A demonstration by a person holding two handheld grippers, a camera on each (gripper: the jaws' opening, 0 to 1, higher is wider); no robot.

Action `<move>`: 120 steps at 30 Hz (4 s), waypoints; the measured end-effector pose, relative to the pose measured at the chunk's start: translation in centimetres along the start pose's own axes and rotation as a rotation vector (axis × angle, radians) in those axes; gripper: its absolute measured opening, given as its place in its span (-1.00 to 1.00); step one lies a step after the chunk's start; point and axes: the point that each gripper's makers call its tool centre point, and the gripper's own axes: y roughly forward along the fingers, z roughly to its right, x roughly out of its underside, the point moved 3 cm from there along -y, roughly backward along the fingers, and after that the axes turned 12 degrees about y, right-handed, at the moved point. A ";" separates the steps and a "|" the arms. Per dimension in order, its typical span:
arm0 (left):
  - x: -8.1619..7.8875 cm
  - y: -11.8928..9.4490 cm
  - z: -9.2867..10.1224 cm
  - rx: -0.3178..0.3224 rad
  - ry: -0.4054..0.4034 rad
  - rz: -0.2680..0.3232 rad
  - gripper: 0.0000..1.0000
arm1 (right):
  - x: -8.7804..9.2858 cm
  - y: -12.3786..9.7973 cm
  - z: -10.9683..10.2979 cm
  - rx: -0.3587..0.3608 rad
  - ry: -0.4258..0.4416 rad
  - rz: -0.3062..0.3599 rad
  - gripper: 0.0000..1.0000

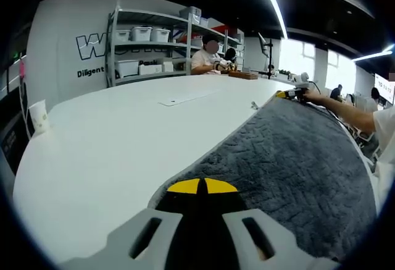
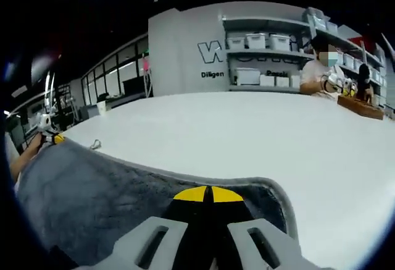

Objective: Open the folded towel by lifting each exposed corner and separating the folded layers until the towel lies flat within the target outline without major curled edges

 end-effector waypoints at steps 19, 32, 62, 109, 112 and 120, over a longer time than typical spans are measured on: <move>0.1 0.0 0.3 0.001 -0.006 0.002 -0.99 | -0.5 -1.0 4.2 0.078 0.061 0.035 -1.00; 0.1 0.0 -0.1 0.000 -0.002 -0.001 -0.99 | -0.8 -1.3 5.6 0.099 0.135 0.070 -1.00; 0.0 0.1 0.3 -0.003 0.006 -0.008 -0.99 | -3.0 -5.2 -6.6 -0.099 -0.140 0.086 -1.00; -5.0 -11.3 9.4 -0.001 0.176 0.195 -0.99 | 4.5 -22.4 -7.7 -0.336 -0.167 0.033 -1.00; -4.9 -12.3 10.1 -0.009 0.194 0.185 -0.99 | 5.2 -22.8 -6.9 -0.316 -0.157 0.016 -1.00; -4.6 -14.8 14.2 0.053 0.196 0.163 -0.99 | 7.6 -23.8 -5.1 -0.290 -0.090 -0.084 -1.00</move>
